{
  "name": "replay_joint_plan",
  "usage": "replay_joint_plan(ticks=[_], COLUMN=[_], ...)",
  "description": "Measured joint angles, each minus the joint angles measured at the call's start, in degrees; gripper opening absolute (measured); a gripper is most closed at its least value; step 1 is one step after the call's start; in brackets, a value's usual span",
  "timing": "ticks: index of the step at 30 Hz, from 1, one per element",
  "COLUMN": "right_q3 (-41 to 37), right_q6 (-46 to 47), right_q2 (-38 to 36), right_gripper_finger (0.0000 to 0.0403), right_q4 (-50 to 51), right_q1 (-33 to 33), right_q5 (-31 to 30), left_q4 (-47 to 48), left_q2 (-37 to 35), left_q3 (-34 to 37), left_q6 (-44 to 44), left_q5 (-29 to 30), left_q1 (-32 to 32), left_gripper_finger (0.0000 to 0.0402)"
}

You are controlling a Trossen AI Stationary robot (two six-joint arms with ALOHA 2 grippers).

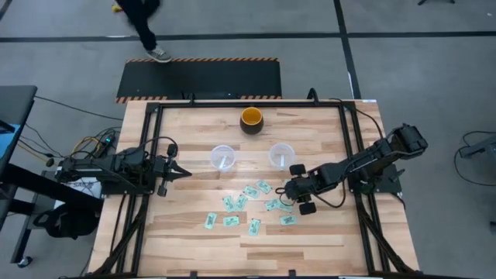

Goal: Pick and place Stevia / Truvia into bins
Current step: Put the stevia packet into the right transparent container

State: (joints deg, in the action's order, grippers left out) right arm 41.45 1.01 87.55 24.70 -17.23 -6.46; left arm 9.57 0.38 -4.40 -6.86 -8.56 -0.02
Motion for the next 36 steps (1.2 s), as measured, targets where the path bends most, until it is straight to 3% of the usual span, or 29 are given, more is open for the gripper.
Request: replay_joint_plan(ticks=[14, 36], right_q3=[0.3, 1.3], right_q6=[-3.0, -2.5], right_q2=[5.9, 6.3], right_gripper_finger=[0.0123, 0.0118], right_q4=[-3.3, -2.3], right_q1=[0.0, 0.5], right_q5=[0.2, 0.1], left_q4=[0.0, 0.0], left_q2=[0.0, 0.0], left_q3=[0.0, 0.0], left_q6=[0.0, 0.3], left_q5=[0.0, 0.0], left_q1=[0.0, 0.0], left_gripper_finger=[0.0000, 0.0000])
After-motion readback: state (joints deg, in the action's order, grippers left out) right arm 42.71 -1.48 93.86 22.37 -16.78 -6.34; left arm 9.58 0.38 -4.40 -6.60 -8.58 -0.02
